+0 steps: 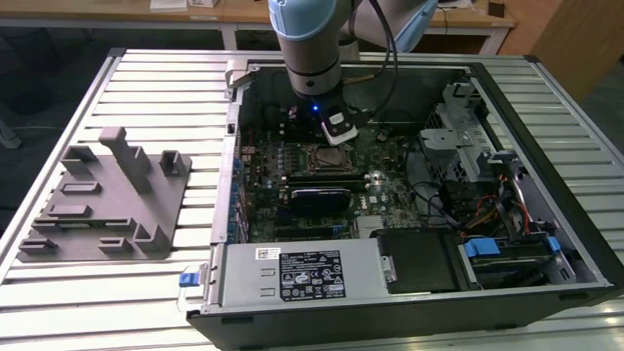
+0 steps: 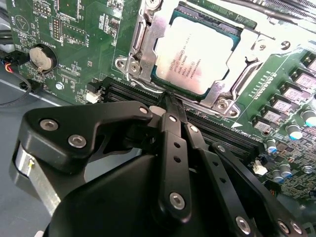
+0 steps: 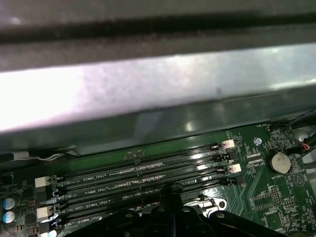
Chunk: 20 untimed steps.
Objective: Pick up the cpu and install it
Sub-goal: 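Install the first cpu locking lever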
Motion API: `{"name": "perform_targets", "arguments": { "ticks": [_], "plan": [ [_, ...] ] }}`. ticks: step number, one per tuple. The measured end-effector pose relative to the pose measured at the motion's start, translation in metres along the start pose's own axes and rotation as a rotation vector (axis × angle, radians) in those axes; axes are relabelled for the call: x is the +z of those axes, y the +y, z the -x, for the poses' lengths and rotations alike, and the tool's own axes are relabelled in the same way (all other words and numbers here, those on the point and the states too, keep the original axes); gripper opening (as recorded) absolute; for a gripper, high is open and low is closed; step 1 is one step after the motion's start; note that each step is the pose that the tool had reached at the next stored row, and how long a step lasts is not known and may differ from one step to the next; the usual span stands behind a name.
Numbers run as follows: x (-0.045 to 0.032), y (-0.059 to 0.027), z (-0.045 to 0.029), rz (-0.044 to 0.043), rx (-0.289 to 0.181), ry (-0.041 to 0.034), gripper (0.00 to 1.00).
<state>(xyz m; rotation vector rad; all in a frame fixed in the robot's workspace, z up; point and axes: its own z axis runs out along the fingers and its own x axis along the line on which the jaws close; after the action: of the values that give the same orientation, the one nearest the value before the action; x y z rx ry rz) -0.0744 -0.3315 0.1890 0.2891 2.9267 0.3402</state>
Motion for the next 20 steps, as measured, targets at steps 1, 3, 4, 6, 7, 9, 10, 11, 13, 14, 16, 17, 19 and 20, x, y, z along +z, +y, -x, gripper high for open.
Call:
{"name": "perform_targets", "arguments": {
  "ticks": [1,3,4,6,7,9,10,11,13,14,16,17,19,20],
  "plan": [
    [0.0000,0.0000,0.0000,0.0003,0.000,-0.0001,0.11],
    [0.0000,0.0000,0.0000,0.0007,0.000,0.0000,0.11],
    [0.0001,0.0000,0.0000,0.0011,0.000,0.0001,0.11],
    [0.0000,-0.0001,0.0000,0.0034,0.000,0.0007,0.11],
    [0.0000,-0.0001,0.0000,0.0056,0.000,0.0011,0.11],
    [0.0000,0.0000,0.0000,0.0094,0.000,0.0019,0.11],
    [0.0000,0.0000,0.0000,0.0112,0.001,0.0023,0.11],
    [0.0000,0.0000,0.0000,0.0123,0.001,0.0024,0.11],
    [0.0000,0.0000,0.0000,0.0128,0.001,0.0024,0.11],
    [-0.0002,0.0001,0.0000,0.0128,0.001,0.0025,0.11],
    [-0.0012,0.0003,0.0002,0.0127,0.001,0.0025,0.11],
    [-0.0020,0.0005,0.0003,0.0127,0.001,0.0025,0.11],
    [-0.0041,0.0010,0.0007,0.0126,0.001,0.0025,0.11],
    [-0.0053,0.0013,0.0009,0.0125,0.001,0.0026,0.11]
  ]
}}
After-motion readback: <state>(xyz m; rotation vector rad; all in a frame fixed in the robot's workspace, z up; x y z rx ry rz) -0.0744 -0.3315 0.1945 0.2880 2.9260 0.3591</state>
